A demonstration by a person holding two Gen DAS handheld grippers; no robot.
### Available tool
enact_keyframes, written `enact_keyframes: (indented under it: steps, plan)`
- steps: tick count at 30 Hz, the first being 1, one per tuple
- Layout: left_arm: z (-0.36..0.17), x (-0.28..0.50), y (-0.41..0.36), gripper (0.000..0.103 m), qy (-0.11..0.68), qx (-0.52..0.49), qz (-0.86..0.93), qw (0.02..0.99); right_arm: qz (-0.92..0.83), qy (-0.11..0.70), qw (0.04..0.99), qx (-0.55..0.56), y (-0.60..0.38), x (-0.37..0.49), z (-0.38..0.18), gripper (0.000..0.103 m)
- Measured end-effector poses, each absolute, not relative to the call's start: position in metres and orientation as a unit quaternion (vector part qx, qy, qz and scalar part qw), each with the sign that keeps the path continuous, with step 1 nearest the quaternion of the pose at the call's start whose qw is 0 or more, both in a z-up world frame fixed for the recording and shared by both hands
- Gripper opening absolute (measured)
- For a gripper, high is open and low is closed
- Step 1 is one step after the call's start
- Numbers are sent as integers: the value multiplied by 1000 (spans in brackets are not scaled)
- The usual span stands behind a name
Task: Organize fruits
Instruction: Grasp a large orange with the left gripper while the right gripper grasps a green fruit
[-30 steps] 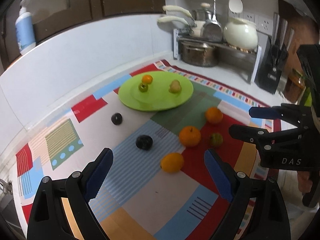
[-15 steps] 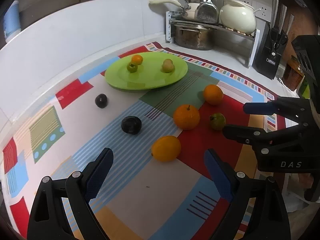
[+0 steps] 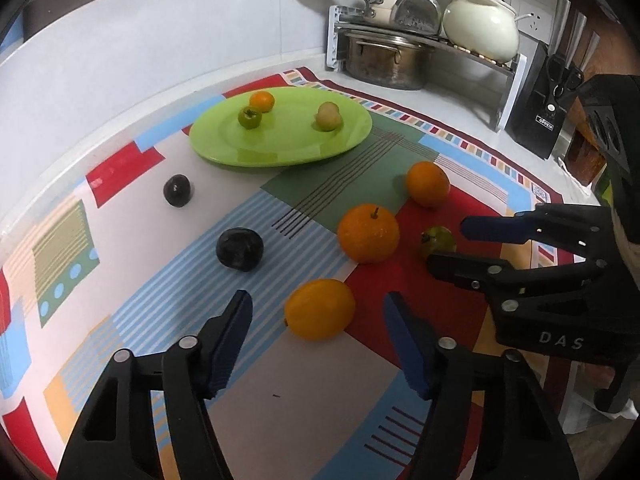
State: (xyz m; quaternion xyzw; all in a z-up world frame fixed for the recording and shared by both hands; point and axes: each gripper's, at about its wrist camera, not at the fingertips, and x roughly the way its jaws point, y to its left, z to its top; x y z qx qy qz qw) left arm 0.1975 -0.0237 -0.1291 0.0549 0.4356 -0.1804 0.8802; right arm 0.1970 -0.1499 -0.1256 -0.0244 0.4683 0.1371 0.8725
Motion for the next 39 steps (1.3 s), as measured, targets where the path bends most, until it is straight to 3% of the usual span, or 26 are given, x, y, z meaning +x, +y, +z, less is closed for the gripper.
enact_keyframes:
  steps: [7, 9, 14, 39]
  plan:
    - [-134, 203, -24, 47, 447, 43, -185, 874, 142, 474, 869, -32, -145, 203, -132, 40]
    - [-135, 204, -24, 39, 449, 42, -184, 873, 142, 475, 868, -33, -144, 205, -133, 37]
    - [-135, 205, -24, 38, 450, 42, -184, 873, 140, 476, 868, -38, -143, 206, -135, 30]
    - [-81, 187, -20, 38, 387, 40, -186, 903, 152, 415, 897, -32, -145, 185, -85, 29]
